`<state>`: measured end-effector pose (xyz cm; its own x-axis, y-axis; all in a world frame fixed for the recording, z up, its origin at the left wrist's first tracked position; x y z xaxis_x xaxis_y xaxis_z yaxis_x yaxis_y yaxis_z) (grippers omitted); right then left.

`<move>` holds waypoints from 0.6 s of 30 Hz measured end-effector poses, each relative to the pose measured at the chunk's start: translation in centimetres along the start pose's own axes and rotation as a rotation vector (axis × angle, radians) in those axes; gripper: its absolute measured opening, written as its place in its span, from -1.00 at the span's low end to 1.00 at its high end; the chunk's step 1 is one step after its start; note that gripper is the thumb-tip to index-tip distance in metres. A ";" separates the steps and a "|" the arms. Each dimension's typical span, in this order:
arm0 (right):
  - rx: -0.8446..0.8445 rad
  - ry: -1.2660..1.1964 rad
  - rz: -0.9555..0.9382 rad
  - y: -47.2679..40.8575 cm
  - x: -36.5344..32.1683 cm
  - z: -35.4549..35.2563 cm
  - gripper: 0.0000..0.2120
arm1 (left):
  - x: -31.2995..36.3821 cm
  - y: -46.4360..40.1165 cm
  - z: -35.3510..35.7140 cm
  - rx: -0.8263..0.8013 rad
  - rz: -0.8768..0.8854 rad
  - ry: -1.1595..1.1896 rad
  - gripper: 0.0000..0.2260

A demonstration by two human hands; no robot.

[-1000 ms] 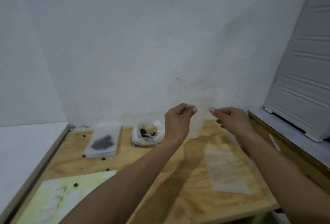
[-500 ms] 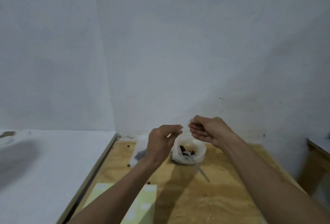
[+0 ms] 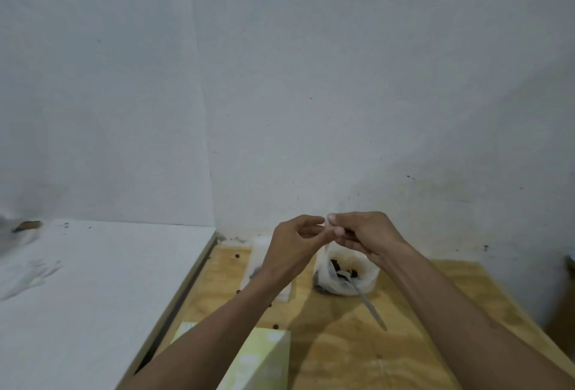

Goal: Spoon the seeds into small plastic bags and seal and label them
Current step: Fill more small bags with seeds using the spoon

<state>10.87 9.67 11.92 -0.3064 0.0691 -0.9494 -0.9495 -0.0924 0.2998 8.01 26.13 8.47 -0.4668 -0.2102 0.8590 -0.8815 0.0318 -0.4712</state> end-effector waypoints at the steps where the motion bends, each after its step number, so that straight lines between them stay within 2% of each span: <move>1: -0.010 0.012 -0.024 -0.1 0.2 0.1 -0.89 | 0.0 -0.3 0.0 -0.006 -0.024 0.034 -0.55; 6: -0.026 0.076 -0.076 -0.9 0.8 -0.2 -0.90 | -0.2 -1.3 -0.4 -0.023 -0.141 0.203 -0.89; 8: -0.013 0.121 -0.100 -1.2 1.1 -0.2 -0.91 | -0.2 -1.3 -0.3 0.004 -0.167 0.199 -0.89; 12: 0.026 0.266 -0.147 -1.6 1.4 0.0 -0.95 | -0.6 -1.2 0.9 0.104 -0.186 0.009 -0.82; 15: 0.077 0.336 -0.165 -1.8 2.0 0.3 -0.92 | -0.8 -1.0 2.0 0.193 -0.232 -0.077 -0.83; 18: 0.167 0.394 -0.201 -1.9 2.0 0.5 -0.86 | 0.0 -0.9 3.0 0.213 -0.187 -0.147 -0.80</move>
<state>12.00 10.52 9.50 -0.0971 -0.3161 -0.9437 -0.9951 0.0470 0.0866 8.98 23.19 8.30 -0.2692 -0.3328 0.9038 -0.9089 -0.2226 -0.3527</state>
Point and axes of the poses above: each hand's wrist, its own y-axis away from the middle knuckle, its own z-axis out of the palm, x = y × z, the point moved 1 cm from there along -y, towards the middle knuckle, and after that the axes turned 11 degrees about z, right-handed, at the moved point
